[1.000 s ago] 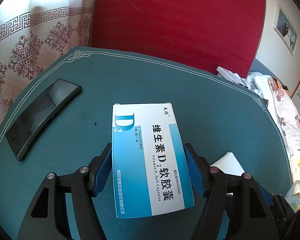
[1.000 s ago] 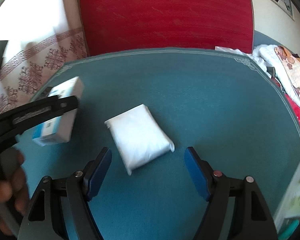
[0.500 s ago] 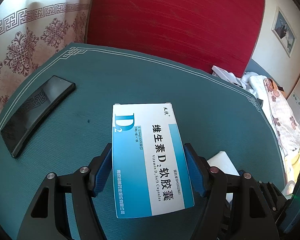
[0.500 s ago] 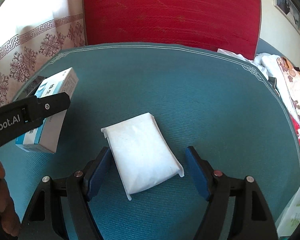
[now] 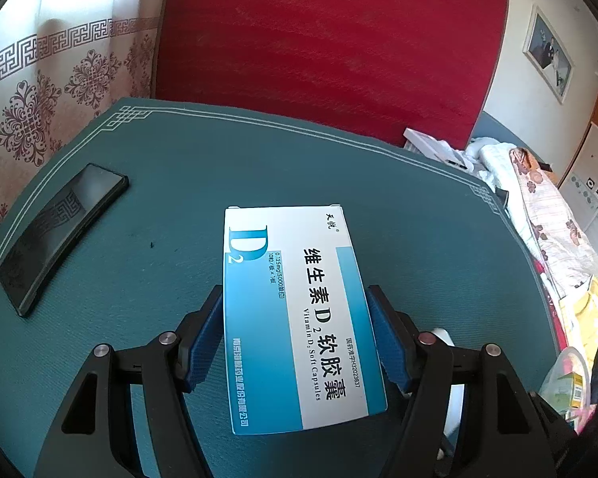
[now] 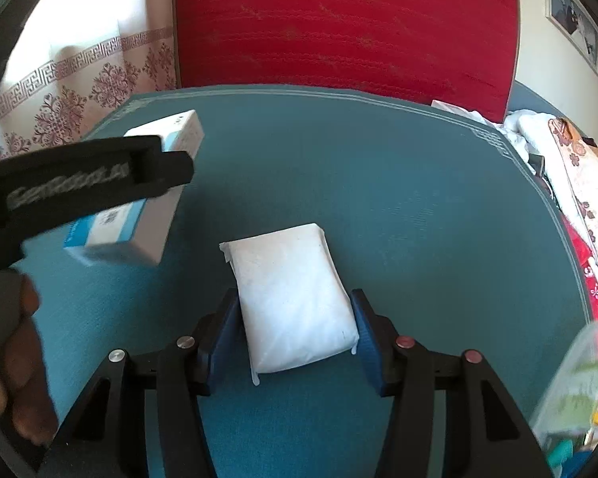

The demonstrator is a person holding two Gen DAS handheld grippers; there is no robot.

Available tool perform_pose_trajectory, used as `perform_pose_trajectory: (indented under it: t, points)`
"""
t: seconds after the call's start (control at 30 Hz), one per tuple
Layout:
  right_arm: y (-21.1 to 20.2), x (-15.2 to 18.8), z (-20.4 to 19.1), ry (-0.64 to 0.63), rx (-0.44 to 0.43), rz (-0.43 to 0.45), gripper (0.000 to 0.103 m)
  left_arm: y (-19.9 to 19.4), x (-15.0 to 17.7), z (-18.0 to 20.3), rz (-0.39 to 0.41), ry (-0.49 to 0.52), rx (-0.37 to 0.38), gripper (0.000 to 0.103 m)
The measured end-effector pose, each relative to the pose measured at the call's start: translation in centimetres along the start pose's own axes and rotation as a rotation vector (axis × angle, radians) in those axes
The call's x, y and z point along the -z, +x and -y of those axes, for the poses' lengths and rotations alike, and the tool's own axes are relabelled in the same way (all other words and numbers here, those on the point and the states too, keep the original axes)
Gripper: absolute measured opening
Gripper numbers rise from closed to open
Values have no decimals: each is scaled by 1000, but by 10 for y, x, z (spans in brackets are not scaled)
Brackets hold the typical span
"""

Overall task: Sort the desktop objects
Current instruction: 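Grasp the white packet with the right gripper while the left holds the box, then carry the vitamin box and white packet over the clear bowl with both grippers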

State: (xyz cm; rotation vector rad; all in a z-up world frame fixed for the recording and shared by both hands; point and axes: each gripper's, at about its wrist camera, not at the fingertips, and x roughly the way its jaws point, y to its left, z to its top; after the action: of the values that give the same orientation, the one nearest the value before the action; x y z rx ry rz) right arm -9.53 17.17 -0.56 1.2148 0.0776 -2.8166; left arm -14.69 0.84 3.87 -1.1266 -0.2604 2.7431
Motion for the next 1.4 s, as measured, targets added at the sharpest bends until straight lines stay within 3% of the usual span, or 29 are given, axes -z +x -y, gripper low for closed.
perform_pose_trajectory:
  t: [0.47,0.87,1.13,1.4]
  points:
    - [-81,25,47,133,58,101,58,-25,5,40,24,72,105,72]
    - [-139,54,98,229,211,171,58,-53,29,102,22,218,251,72]
    - [-156,76,139,345,285,181,58,-70,52,142,26,327,389,72]
    - [-158,90,167,413,326,173,58,-76,67,164,31,403,427,72]
